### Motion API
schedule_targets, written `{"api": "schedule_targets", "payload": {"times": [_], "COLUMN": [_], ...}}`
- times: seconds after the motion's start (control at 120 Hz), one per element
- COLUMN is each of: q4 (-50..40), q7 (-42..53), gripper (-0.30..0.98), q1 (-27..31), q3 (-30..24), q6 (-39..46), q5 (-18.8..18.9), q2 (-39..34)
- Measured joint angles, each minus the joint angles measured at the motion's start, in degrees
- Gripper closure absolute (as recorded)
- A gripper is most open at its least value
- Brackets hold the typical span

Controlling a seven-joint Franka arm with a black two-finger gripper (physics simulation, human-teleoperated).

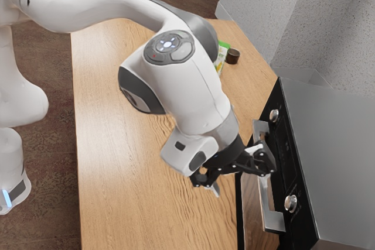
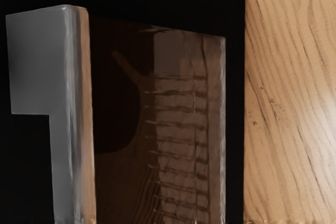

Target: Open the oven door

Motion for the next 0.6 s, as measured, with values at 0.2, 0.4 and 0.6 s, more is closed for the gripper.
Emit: {"api": "schedule_targets", "payload": {"times": [0.2, 0.4, 0.6], "q4": [-0.30, -0.32, -1.37], "q7": [-0.86, -1.48, -1.92], "gripper": [0.00, 0.00, 0.00], "q1": [0.92, 0.88, 0.90], "q3": [0.33, 1.66, 2.71], "q6": [0.60, 0.95, 1.21], "q5": [0.56, 0.53, 0.20], "q2": [-0.41, -0.12, -0.16]}}
